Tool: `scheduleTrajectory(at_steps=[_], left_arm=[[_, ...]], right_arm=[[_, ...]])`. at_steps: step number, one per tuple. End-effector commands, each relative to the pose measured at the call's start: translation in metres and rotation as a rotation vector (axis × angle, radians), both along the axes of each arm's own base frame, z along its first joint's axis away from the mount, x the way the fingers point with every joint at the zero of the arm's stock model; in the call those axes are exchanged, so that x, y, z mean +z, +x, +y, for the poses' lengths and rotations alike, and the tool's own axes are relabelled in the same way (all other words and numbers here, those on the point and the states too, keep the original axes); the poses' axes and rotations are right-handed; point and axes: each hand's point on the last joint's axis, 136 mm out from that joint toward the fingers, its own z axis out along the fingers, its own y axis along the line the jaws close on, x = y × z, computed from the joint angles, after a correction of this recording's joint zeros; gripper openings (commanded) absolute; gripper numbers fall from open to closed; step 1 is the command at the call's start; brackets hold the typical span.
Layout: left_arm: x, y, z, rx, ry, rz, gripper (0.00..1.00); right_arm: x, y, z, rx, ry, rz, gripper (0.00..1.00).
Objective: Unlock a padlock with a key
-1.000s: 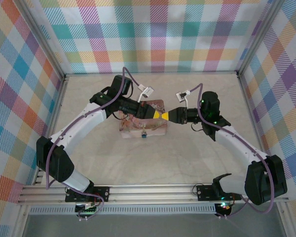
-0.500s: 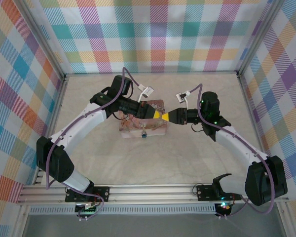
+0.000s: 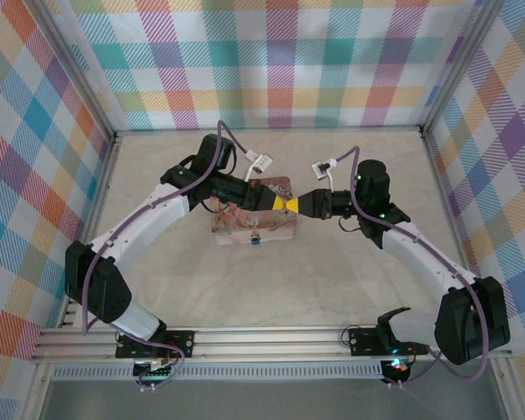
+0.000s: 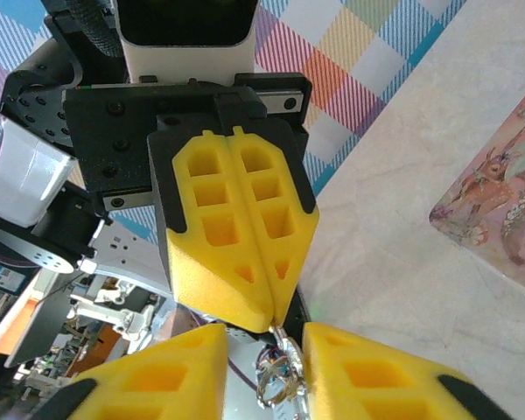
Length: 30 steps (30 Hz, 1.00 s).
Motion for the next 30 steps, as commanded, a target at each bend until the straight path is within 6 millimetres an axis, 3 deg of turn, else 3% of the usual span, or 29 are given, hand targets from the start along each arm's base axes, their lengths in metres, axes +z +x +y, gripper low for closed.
scheduleTrajectory(at_steps=[1, 8, 11, 25, 27, 30], left_arm=[[0.009, -0.001, 0.004, -0.002, -0.027, -0.022, 0.00], [0.012, -0.002, 0.005, -0.002, -0.030, -0.030, 0.00], [0.014, -0.002, 0.006, -0.002, -0.031, -0.036, 0.00], [0.028, 0.008, 0.002, 0.025, -0.064, -0.080, 0.00], [0.029, 0.010, 0.003, 0.041, -0.058, -0.088, 0.19], [0.032, 0.016, 0.013, 0.115, -0.041, -0.120, 0.35]], right_arm=[[0.013, -0.005, 0.000, 0.015, 0.006, -0.063, 0.23], [0.011, -0.008, -0.001, 0.016, -0.004, -0.073, 0.10], [0.012, -0.010, -0.001, 0.024, -0.006, -0.082, 0.00], [0.015, -0.014, -0.006, -0.015, -0.009, -0.124, 0.00], [0.016, -0.009, -0.007, -0.050, -0.017, -0.121, 0.00], [0.017, 0.001, -0.013, -0.113, -0.022, -0.125, 0.00]])
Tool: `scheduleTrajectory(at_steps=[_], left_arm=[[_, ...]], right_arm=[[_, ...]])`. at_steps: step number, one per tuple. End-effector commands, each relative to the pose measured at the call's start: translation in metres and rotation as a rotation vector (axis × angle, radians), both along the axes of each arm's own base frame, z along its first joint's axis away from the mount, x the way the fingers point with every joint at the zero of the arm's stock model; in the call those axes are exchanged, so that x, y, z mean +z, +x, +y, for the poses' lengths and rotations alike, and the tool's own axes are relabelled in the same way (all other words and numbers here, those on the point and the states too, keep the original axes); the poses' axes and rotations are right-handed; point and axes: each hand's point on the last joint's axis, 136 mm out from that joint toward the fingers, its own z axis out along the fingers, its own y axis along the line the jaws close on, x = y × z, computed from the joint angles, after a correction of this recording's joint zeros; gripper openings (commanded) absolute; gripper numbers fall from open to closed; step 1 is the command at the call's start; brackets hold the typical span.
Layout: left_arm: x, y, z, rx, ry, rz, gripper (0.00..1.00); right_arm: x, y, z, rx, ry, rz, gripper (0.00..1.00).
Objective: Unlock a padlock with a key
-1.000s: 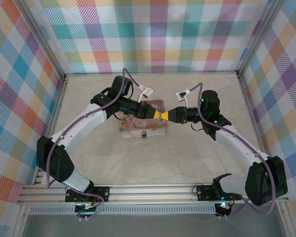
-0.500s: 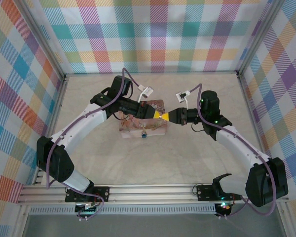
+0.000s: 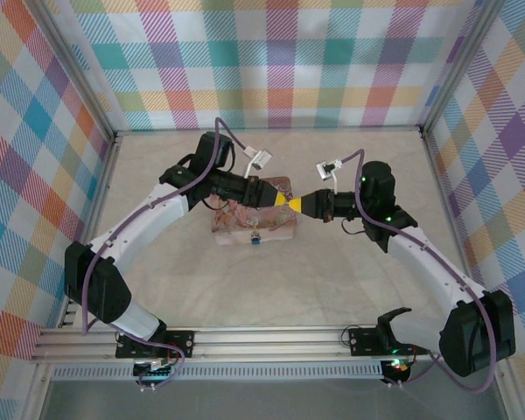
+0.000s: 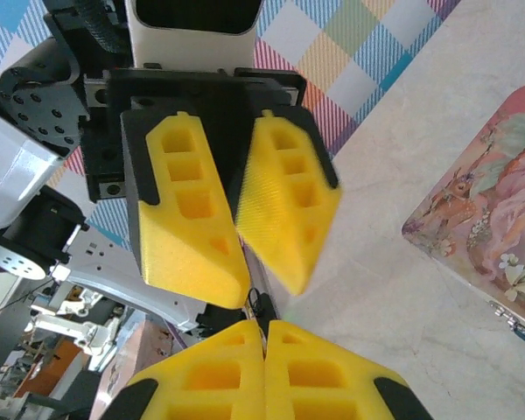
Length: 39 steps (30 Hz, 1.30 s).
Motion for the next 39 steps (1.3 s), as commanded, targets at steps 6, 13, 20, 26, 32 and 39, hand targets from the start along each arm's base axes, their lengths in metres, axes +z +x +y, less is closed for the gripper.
scheduleTrajectory(at_steps=[6, 13, 20, 26, 32, 39], left_arm=[[0.002, 0.040, 0.064, 0.414, 0.058, -0.090, 0.55], [-0.079, 0.057, 0.136, 0.796, 0.294, -0.013, 0.83], [-0.134, 0.055, 0.172, 1.005, 0.366, 0.016, 1.00], [-0.156, 0.062, 0.172, 1.029, 0.337, 0.007, 1.00], [-0.159, 0.081, 0.152, 0.985, 0.274, 0.003, 1.00], [-0.167, 0.110, 0.138, 0.952, 0.298, -0.005, 0.98]], right_arm=[[0.003, 0.021, -0.020, -0.184, -0.041, -0.056, 0.00], [-0.032, 0.052, -0.048, -0.405, -0.198, -0.018, 0.00], [-0.077, 0.071, -0.075, -0.583, -0.361, 0.023, 0.00], [-0.115, 0.090, -0.098, -0.718, -0.490, 0.064, 0.00], [-0.138, 0.102, -0.101, -0.753, -0.527, 0.096, 0.00], [-0.146, 0.106, -0.102, -0.764, -0.537, 0.105, 0.00]])
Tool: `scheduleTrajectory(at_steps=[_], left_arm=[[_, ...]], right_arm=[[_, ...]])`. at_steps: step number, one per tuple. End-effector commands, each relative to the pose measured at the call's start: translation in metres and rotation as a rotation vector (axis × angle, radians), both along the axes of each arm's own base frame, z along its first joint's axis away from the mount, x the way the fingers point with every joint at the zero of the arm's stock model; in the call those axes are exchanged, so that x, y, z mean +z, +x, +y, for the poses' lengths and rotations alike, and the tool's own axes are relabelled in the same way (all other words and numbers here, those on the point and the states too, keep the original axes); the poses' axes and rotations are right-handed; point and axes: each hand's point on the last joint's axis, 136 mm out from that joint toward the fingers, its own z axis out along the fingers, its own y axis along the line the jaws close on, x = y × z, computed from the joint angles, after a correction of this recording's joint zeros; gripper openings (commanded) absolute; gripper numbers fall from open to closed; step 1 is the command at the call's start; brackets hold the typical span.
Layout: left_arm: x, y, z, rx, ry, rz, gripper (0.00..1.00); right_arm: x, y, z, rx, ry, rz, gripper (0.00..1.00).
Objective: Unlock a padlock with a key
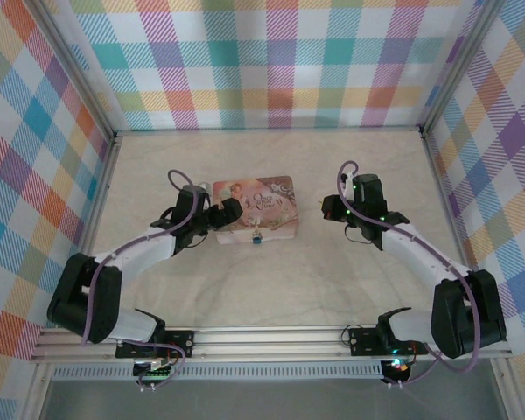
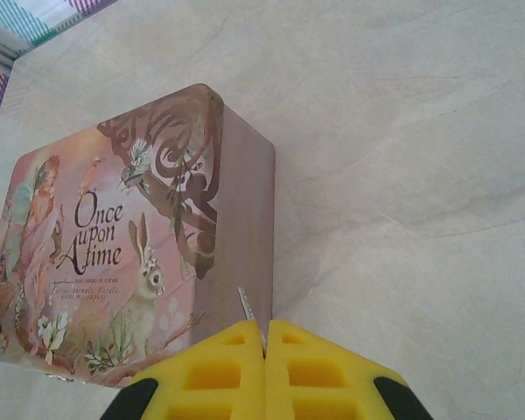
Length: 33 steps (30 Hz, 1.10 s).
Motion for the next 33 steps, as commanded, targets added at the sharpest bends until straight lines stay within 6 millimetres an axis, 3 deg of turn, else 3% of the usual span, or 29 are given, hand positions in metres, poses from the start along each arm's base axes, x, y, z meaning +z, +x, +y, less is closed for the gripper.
scheduleTrajectory(at_steps=[1, 10, 14, 20, 26, 33], left_arm=[[0.026, 0.028, -0.016, -0.039, -0.046, -0.091, 0.98], [0.041, 0.069, -0.045, -0.110, -0.084, -0.132, 0.97], [0.047, 0.067, -0.038, -0.086, -0.063, -0.152, 1.00], [0.061, 0.026, -0.021, -0.069, -0.044, -0.186, 1.00], [0.060, -0.030, -0.034, -0.156, -0.066, -0.226, 1.00], [0.050, -0.059, -0.051, -0.198, -0.093, -0.397, 1.00]], right_arm=[[0.002, 0.007, -0.003, -0.019, -0.006, -0.034, 0.00], [-0.010, 0.007, -0.004, -0.018, -0.023, -0.009, 0.00], [-0.002, 0.015, -0.004, -0.011, -0.052, -0.024, 0.00], [0.022, 0.047, 0.003, 0.009, -0.095, -0.081, 0.00], [0.038, 0.100, 0.024, 0.049, -0.105, -0.090, 0.00], [0.034, 0.161, 0.050, 0.092, -0.109, -0.041, 0.00]])
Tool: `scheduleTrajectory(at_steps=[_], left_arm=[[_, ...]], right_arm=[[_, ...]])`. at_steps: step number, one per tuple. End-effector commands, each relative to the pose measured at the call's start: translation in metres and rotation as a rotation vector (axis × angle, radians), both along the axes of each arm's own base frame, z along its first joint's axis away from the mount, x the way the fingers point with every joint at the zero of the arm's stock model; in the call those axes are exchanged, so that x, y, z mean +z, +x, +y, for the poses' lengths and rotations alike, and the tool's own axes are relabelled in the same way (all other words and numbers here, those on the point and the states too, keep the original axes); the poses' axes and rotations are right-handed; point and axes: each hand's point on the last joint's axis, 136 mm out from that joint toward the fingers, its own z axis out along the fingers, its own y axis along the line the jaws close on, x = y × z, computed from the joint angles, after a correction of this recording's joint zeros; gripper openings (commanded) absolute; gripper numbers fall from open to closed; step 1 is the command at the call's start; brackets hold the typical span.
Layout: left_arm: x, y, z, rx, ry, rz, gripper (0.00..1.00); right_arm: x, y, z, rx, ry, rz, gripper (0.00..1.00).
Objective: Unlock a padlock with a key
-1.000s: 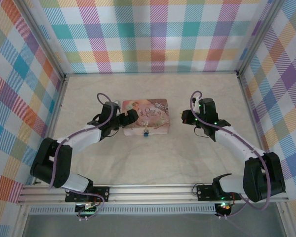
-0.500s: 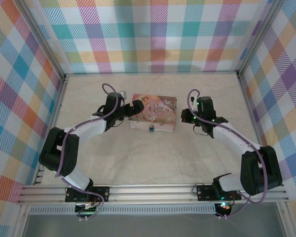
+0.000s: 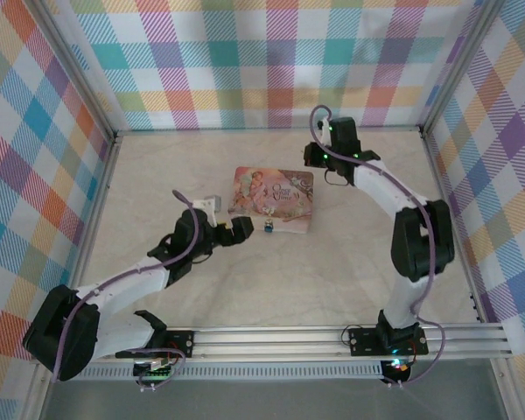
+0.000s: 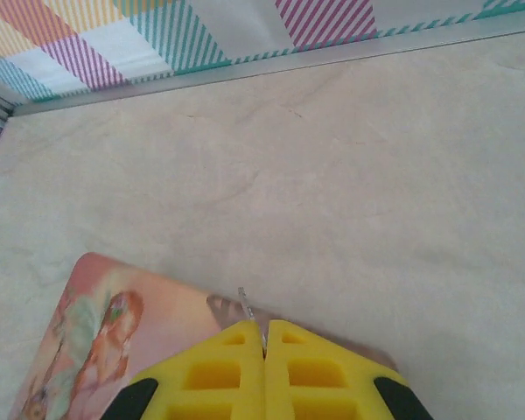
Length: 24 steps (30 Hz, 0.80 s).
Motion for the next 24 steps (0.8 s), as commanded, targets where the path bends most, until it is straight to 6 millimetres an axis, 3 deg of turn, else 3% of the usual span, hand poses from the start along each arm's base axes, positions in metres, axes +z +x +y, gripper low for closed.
scheduleTrajectory(at_steps=[1, 8, 15, 24], left_arm=[[0.015, 0.004, -0.010, -0.007, -0.020, -0.137, 1.00], [-0.006, 0.008, -0.047, -0.123, -0.033, -0.154, 1.00], [-0.033, 0.017, -0.074, -0.179, 0.031, -0.208, 1.00], [-0.055, 0.022, -0.094, -0.203, 0.083, -0.270, 1.00]], right_arm=[[-0.010, 0.012, 0.005, 0.031, -0.021, 0.052, 0.00], [-0.034, 0.034, 0.018, 0.053, -0.013, 0.117, 0.00], [-0.065, 0.036, 0.018, 0.062, -0.047, 0.162, 0.00], [-0.085, 0.030, 0.026, 0.096, -0.076, 0.197, 0.00]])
